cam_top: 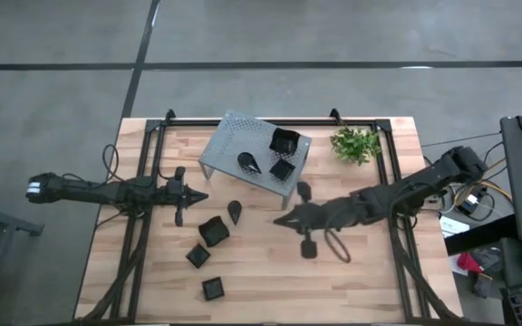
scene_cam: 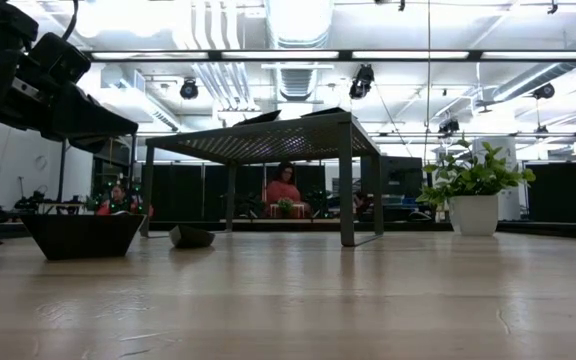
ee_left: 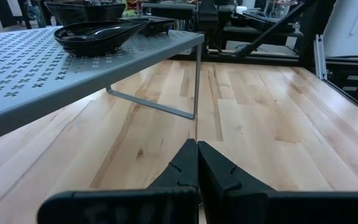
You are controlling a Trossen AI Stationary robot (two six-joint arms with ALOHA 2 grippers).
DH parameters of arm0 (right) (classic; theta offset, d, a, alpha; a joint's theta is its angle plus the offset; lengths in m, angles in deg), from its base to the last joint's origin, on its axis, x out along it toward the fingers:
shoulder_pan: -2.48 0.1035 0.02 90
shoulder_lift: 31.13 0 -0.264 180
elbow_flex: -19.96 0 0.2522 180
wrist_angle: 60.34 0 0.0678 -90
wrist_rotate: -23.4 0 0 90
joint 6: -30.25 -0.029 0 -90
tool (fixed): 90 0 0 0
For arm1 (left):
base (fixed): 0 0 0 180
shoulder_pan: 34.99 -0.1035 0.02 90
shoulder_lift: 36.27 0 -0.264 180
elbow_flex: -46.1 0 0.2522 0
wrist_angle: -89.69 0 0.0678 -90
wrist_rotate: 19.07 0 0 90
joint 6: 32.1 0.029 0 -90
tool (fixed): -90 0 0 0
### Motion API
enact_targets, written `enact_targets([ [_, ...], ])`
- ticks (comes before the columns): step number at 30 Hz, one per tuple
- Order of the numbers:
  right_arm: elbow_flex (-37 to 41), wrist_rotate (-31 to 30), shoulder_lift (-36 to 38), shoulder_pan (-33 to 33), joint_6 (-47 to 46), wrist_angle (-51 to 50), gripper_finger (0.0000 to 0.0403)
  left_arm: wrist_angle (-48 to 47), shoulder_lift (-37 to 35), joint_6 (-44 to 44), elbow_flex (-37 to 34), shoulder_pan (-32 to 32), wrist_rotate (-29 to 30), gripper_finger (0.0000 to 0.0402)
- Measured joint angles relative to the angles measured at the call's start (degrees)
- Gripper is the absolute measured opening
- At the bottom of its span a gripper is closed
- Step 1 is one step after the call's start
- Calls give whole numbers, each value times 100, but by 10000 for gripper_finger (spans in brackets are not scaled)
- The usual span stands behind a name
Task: Pick & Place Mini shaped plates
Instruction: Stack the distorted square plate into the distorted square plate on the shelf
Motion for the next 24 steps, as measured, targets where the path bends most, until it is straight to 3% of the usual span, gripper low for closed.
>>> enact_targets([
  [4,1049,-11,717,0,-14,715,8,-9,0,1,1,-1,0,0],
  [10,2387,-15,1951,-6,-97,804,8,-15,0,0,0,-2,-1,0],
  [20,4032,-235,3984,-61,148,1375,8,-18,0,-4,0,-2,-1,0],
  [24,4535,-195,4627,-110,297,1255,8,17,0,-698,1,-1,-1,0],
])
